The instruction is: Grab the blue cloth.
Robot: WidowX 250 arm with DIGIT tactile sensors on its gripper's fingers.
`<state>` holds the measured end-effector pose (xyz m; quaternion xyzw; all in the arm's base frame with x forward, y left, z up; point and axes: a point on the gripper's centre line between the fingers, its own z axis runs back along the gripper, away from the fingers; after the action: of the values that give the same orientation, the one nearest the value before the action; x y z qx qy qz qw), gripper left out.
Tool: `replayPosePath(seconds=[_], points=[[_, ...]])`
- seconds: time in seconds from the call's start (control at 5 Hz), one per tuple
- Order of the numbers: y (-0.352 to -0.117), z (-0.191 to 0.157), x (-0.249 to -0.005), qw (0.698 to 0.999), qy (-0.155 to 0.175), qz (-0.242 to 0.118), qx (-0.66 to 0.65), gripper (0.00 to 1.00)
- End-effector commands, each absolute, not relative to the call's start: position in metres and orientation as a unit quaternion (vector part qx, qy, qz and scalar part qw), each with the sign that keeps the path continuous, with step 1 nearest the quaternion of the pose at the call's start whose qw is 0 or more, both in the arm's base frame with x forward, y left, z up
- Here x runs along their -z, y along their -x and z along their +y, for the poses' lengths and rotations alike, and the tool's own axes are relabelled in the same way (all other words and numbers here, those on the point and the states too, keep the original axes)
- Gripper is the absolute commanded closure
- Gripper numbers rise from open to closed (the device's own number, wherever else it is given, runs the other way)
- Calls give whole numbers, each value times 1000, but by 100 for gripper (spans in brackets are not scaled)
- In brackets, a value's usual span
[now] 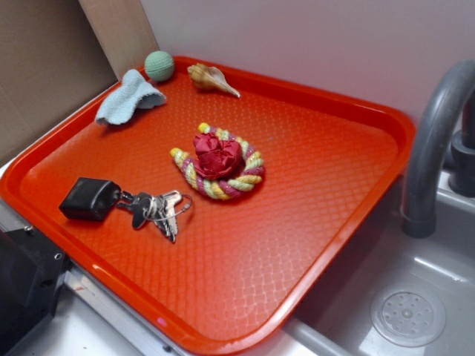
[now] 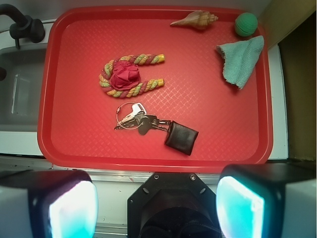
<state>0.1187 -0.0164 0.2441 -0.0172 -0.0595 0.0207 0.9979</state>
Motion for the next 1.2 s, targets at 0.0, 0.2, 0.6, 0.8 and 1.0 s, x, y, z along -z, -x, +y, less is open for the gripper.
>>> replayPosePath(seconds=[0.0, 0.2, 0.6, 0.8, 1.0], points=[[-119, -16, -244, 998, 17, -60, -21, 0], [-169, 12, -204, 983, -14, -111, -143, 0], [-235, 81, -127, 907, -43, -172, -381, 0], [-235, 108, -105, 882, -72, -171, -432, 0], [-246, 123, -93, 909, -42, -174, -377, 0]])
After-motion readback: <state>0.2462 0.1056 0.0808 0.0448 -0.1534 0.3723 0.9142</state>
